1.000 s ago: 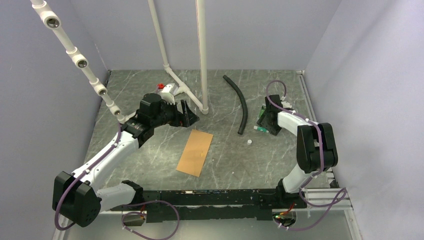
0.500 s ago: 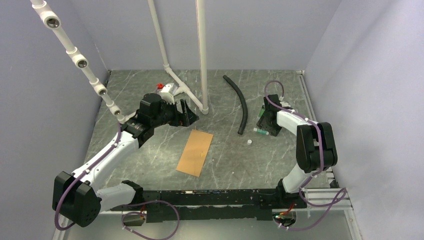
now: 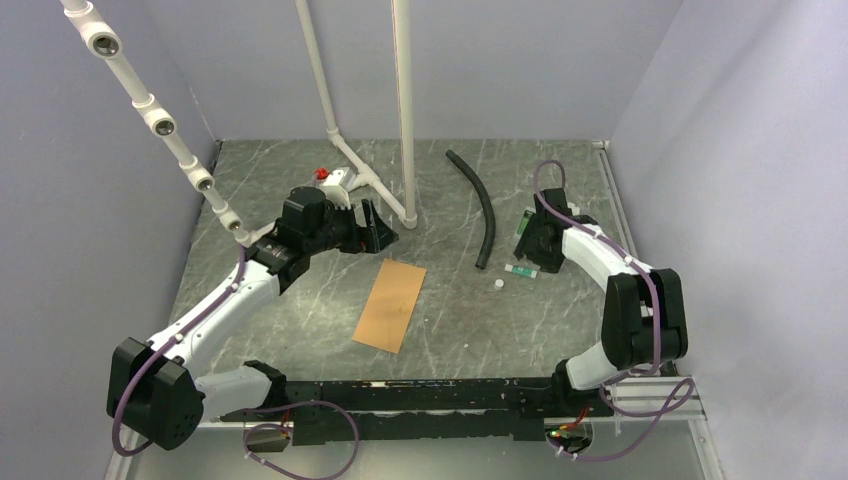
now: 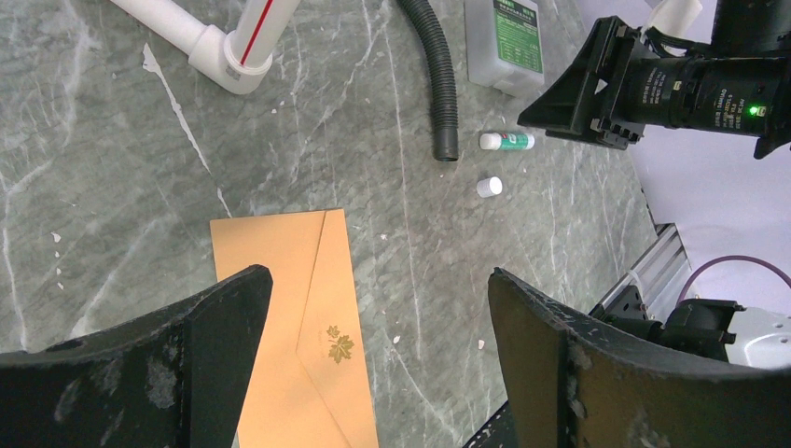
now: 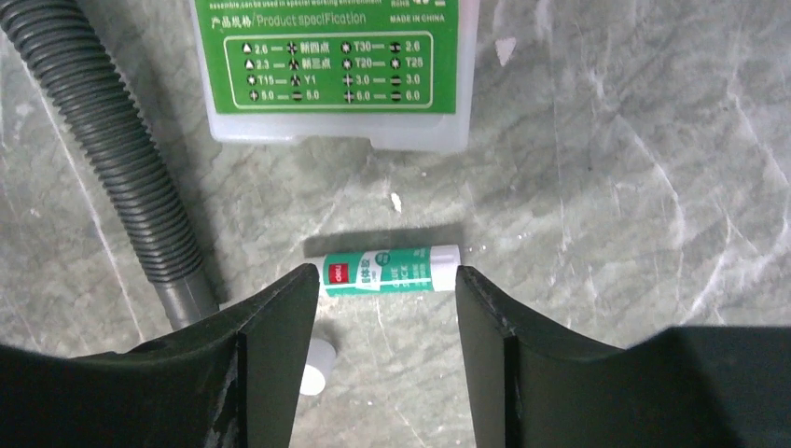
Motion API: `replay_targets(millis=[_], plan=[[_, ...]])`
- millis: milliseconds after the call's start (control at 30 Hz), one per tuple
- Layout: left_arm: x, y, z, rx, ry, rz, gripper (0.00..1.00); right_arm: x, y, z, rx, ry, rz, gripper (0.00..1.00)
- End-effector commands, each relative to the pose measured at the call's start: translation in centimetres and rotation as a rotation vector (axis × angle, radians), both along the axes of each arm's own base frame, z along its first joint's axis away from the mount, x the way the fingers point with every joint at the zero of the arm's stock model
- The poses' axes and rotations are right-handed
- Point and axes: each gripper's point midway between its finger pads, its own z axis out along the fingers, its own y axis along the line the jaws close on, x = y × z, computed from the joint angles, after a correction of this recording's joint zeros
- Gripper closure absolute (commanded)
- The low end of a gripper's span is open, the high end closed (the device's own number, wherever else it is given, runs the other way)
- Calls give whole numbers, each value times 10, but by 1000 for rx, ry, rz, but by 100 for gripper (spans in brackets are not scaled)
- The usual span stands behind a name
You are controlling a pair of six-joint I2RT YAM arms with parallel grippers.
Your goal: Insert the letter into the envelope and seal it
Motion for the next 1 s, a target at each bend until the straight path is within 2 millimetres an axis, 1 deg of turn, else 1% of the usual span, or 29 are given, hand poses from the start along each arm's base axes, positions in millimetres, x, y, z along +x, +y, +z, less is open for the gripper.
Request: replay_targets(millis=[0, 67, 200, 233, 267, 367, 500, 600, 733, 800, 833, 967], plan=[[-2, -2, 5, -16, -10, -9, 9, -17, 2, 1, 29, 94, -83, 40], [-2, -2, 5, -15, -12, -10, 9, -18, 4, -3, 53, 107, -158, 40], [-3, -1, 6, -8, -11, -13, 9, -14, 3, -3, 92, 93, -349, 40], [-4, -1, 5, -6, -11, -14, 9, -15, 4, -4, 109, 76, -402, 39], [-5, 0, 5, -5, -12, -14, 9, -11, 5, -2, 145, 34, -459, 39], [-6, 1, 5, -1, -13, -10, 9, -8, 1, -5, 169, -16, -572, 38], [-7, 3, 6, -1, -20, -1, 9, -1, -1, -12, 155, -4, -624, 37], [-8, 5, 6, 4, -18, 2, 9, -1, -1, -20, 135, 55, -647, 38], [-8, 7, 7, 9, -19, 12, 9, -9, -1, -33, 126, 94, -666, 40], [-9, 7, 7, 8, -19, 13, 9, -12, -2, -37, 118, 99, -667, 45], [-9, 7, 7, 7, -18, 13, 9, -12, -3, -37, 113, 99, -664, 48], [-10, 5, 9, -2, -17, 3, 9, -11, -5, -36, 96, 87, -635, 74]])
